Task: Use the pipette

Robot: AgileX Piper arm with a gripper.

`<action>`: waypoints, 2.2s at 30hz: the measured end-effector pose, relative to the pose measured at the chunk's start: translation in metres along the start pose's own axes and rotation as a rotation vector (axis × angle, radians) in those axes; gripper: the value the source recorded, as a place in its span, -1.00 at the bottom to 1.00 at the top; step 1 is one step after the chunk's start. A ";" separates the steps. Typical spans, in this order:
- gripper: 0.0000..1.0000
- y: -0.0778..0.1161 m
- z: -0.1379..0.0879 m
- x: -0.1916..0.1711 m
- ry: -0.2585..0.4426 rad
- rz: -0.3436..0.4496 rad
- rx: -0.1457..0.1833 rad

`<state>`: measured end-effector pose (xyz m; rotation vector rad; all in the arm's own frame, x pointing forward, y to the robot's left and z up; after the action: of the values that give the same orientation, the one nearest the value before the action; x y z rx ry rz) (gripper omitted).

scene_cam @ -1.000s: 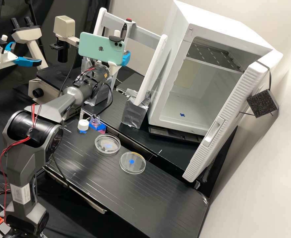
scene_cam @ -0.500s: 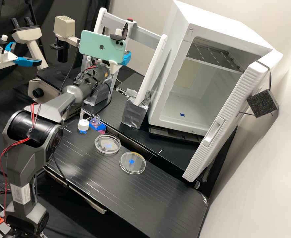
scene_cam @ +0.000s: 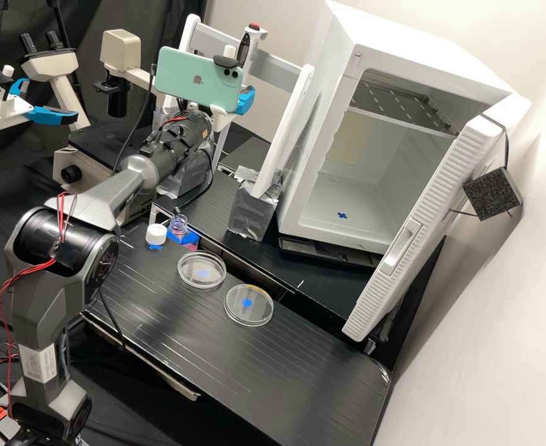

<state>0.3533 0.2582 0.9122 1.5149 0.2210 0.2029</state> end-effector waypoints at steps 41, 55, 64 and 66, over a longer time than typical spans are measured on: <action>-1.00 -0.027 0.014 -0.088 0.079 0.088 0.050; -1.00 -0.044 0.024 -0.097 0.053 0.074 0.054; -1.00 -0.051 0.031 -0.100 0.042 0.067 0.046; -1.00 -0.052 0.031 -0.101 0.045 0.067 0.046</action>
<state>0.2637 0.1993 0.8631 1.5654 0.2121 0.2869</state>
